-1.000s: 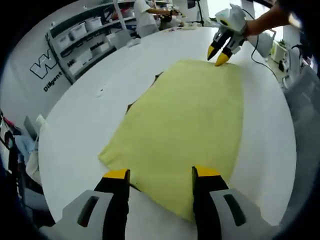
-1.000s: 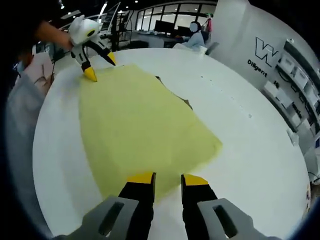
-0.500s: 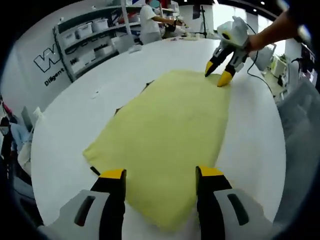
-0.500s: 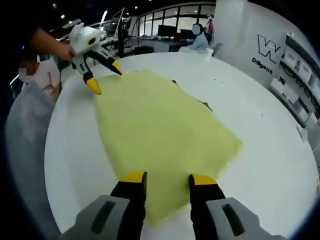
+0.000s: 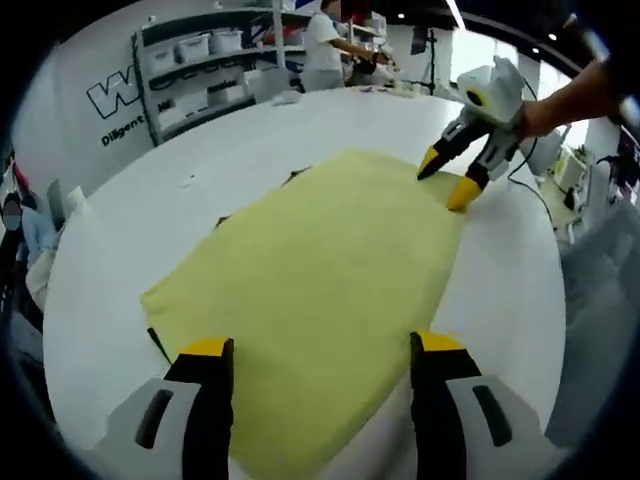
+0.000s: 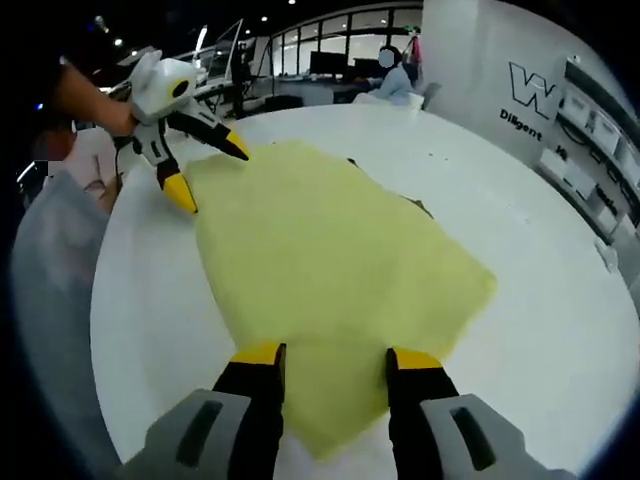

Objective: Fold the garment on the visible template until the final outline fits inside the template.

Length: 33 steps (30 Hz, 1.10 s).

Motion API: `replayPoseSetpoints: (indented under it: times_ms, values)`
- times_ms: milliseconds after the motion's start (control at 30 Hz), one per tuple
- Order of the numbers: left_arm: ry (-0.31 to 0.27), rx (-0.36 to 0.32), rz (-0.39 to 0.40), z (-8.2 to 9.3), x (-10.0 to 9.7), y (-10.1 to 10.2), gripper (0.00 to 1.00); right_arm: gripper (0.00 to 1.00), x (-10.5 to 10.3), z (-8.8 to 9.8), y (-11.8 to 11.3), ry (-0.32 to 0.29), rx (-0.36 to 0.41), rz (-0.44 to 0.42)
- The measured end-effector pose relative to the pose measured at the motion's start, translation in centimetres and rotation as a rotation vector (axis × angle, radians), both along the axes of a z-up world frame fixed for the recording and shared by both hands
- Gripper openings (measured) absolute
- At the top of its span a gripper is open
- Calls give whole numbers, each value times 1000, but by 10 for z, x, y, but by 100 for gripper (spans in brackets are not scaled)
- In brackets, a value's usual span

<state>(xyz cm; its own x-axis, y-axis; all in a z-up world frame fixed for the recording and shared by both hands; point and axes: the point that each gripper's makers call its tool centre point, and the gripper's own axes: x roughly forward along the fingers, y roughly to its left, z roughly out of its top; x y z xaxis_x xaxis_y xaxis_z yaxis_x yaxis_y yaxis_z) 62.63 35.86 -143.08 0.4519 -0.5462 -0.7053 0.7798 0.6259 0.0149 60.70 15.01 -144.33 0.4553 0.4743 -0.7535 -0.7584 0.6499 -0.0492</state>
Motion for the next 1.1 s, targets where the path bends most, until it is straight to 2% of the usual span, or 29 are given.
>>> replayPoseSetpoints:
  times_ms: [200,433,600,900,1100]
  values:
    - [-1,32,4,-6,-1,5,72,36,-1,1,-1,-6,10,-5]
    - [-4,46,46,-5,3,29,69,36,-1,0,-1,-14,20,-10]
    - [-10,46,60,-6,4,40,71,36,-1,0,-1,-15,17,-5]
    - [-46,72,21,-2,0,47,72,36,-1,0,-2,-18,9,1]
    - [-56,96,22,-3,-1,61,71,36,-2,0,-2,-19,9,-1]
